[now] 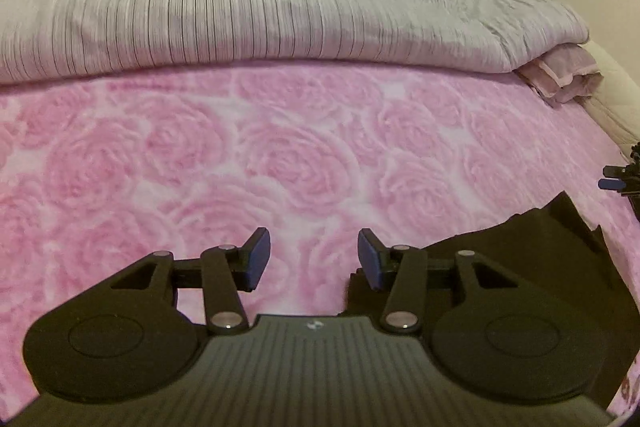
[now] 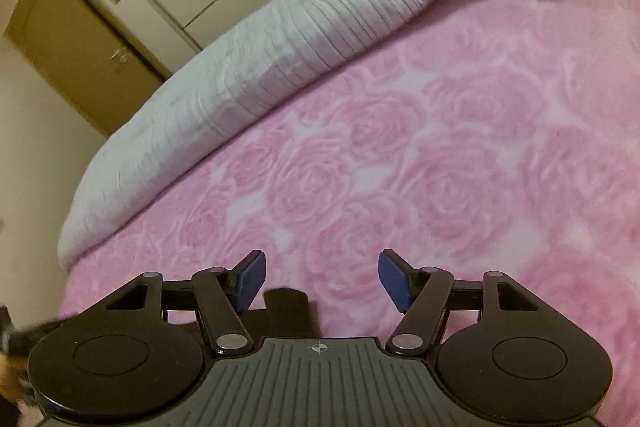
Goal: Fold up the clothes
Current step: 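Open both grippers and release the folded brown shirt onto the bed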
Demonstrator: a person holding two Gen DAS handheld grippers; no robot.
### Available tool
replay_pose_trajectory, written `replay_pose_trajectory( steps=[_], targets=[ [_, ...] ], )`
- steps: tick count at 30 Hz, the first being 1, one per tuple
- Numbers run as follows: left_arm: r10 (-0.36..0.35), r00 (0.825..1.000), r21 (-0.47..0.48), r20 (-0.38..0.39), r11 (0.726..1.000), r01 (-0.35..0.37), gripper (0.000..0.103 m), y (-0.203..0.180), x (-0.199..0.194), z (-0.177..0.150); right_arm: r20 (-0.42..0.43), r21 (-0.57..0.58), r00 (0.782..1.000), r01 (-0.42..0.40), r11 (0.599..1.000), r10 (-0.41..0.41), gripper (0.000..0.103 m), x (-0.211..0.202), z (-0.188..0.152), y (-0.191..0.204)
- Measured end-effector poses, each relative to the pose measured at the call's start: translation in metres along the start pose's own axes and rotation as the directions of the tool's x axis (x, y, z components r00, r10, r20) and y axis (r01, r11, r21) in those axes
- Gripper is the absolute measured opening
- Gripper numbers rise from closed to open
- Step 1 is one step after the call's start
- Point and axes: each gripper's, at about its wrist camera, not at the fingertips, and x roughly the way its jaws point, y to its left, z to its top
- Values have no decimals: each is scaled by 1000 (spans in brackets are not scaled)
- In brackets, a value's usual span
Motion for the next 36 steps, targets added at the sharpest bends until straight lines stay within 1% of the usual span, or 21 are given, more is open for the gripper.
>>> replay_pose_trajectory(
  steps=[3, 5, 8, 10, 11, 12, 13, 15, 16, 17, 18, 19, 22, 23, 25, 26, 29, 31, 33, 35, 36],
  targets=[
    [-6, 1000, 130, 13, 992, 4, 45, -19, -13, -16, 4, -143, 1000, -15, 990, 16, 66, -11, -22, 23],
    [-16, 1000, 265, -5, 964, 17, 45, -40, -15, -35, 4, -299, 1000, -4, 954, 5, 66, -17, -46, 41],
    [15, 999, 465, -49, 885, 10, 46, -73, -5, -67, -14, -486, 999, 37, 873, -50, 66, -14, -85, 60],
    [101, 994, 571, -49, 819, -55, 44, -89, 9, -86, -15, -582, 996, 63, 811, -87, 66, -9, -106, 68],
    [136, 989, 600, -49, 796, -80, 31, -92, 16, -91, -13, -620, 994, 74, 781, -104, 66, -4, -112, 72],
    [143, 988, 600, -51, 795, -84, 3, -92, 20, -93, -11, -658, 993, 84, 749, -121, 66, 1, -119, 75],
    [129, 990, 564, -52, 822, -77, 5, -87, 21, -92, -9, -692, 990, 95, 715, -140, 66, 9, -123, 77],
    [105, 994, 416, -24, 905, -86, 2, -66, 17, -82, -7, -744, 983, 118, 658, -185, 65, 26, -127, 79],
    [100, 995, 340, -12, 936, -91, 2, -53, 15, -77, 4, -751, 979, 136, 646, -202, 40, 34, -126, 75],
    [98, 995, 272, -8, 958, -92, 2, -40, 14, -74, 15, -754, 976, 154, 639, -217, 1, 41, -123, 72],
    [89, 996, 210, -9, 974, -86, 3, -28, 13, -72, 32, -716, 975, 175, 676, -219, 1, 41, -115, 66],
    [78, 997, 166, -19, 983, -74, 3, -18, 15, -72, 45, -656, 977, 186, 732, -207, 2, 38, -104, 55],
    [65, 997, 63, -51, 996, -62, 9, 2, 22, -75, 44, -403, 978, 205, 892, -205, 2, 30, -84, 14],
    [52, 997, 1, -65, 999, -52, 14, 11, 23, -76, 53, -320, 969, 246, 915, -242, 2, 27, -80, 1],
    [60, 996, -98, -70, 993, -67, 18, 22, 20, -80, 44, -105, 969, 248, 963, -245, 3, 12, -77, -34],
    [77, 995, -134, -67, 987, -85, 18, 27, 16, -82, 41, -6, 968, 247, 969, -246, 3, 4, -76, -49],
    [128, 991, -133, -30, 982, -131, 18, 29, -11, -87, 65, -65, 962, 270, 961, -266, 5, -28, -87, -48],
    [144, 990, -90, 4, 986, -143, 19, 21, -35, -93, 64, -180, 975, 219, 959, -211, 9, -52, -108, -30],
    [137, 990, -7, 32, 991, -136, 25, 2, -60, -107, 52, -278, 989, 146, 949, -137, 20, -74, -133, -10],
    [125, 991, 80, 57, 988, -129, 30, -19, -85, -121, 33, -359, 997, 79, 930, -72, 43, -94, -161, 7],
    [112, 991, 140, 67, 983, -120, 33, -32, -96, -132, 22, -392, 999, 50, 918, -45, 46, -103, -177, 15]
  ],
)
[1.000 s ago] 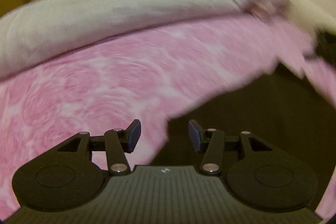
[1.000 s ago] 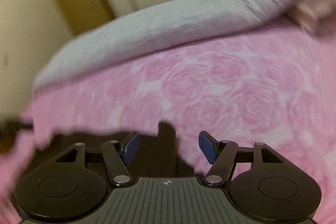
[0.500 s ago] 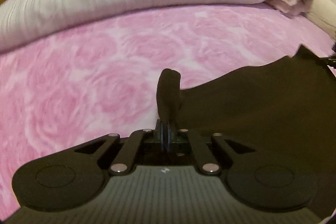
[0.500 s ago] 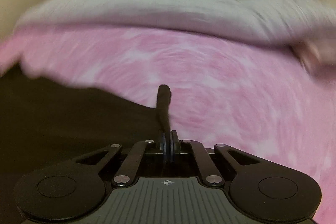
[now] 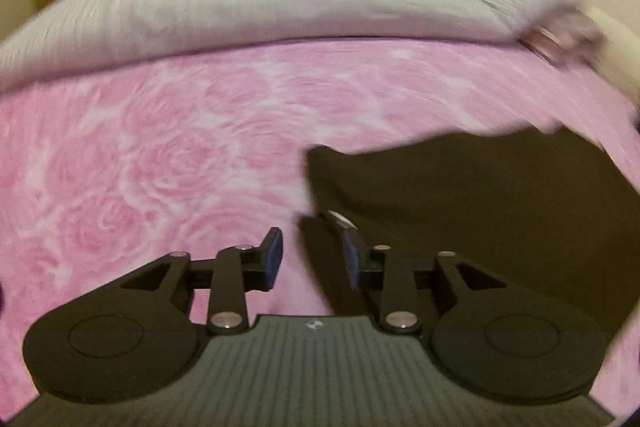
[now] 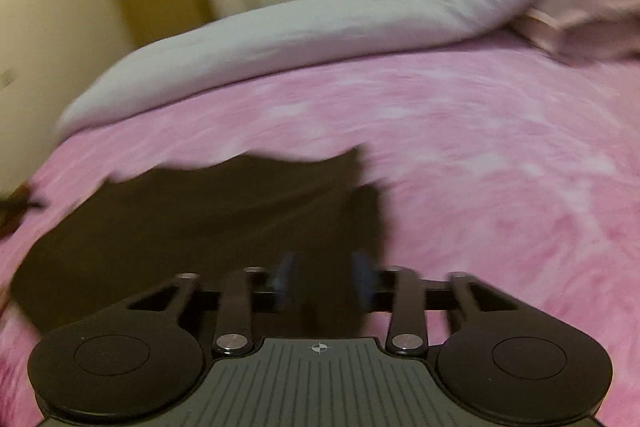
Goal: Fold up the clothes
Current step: 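Open both grippers and release the folded brown shirt onto the bed, then grasp the folded shirt edge with both grippers and lift it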
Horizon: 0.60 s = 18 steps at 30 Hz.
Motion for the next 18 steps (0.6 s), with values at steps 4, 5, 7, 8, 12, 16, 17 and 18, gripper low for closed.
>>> replay_pose_trajectory(
  steps=[4, 5, 7, 8, 12, 16, 17, 18],
  targets=[
    [-45, 998, 325, 45, 945, 28, 46, -70, -50, -48, -20, -180, 1000, -11, 984, 8, 49, -27, -51, 42],
    [-62, 997, 420, 54, 907, 34, 47, -87, -61, -63, -29, -233, 1000, -4, 972, -3, 49, -32, -62, 52],
    [-97, 994, 583, 49, 811, 50, 50, -116, -77, -94, -44, -368, 998, 18, 930, -37, 50, -40, -86, 76],
    [-94, 995, 649, 37, 760, 48, 52, -128, -79, -107, -48, -446, 997, 32, 895, -60, 50, -41, -97, 85],
    [11, 1000, 828, 13, 560, -17, 46, -157, -63, -143, -43, -729, 983, 93, 679, -180, 51, -30, -138, 111],
    [131, 989, 913, 65, 392, -111, 23, -163, -33, -155, 27, -875, 966, 148, 461, -258, 51, -1, -151, 119],
    [160, 984, 926, 78, 355, -131, 19, -163, -26, -157, 65, -906, 958, 174, 386, -280, 51, 7, -154, 120],
    [187, 978, 935, 92, 321, -149, 13, -162, -19, -158, 118, -935, 945, 209, 288, -304, 51, 16, -159, 120]
  ],
)
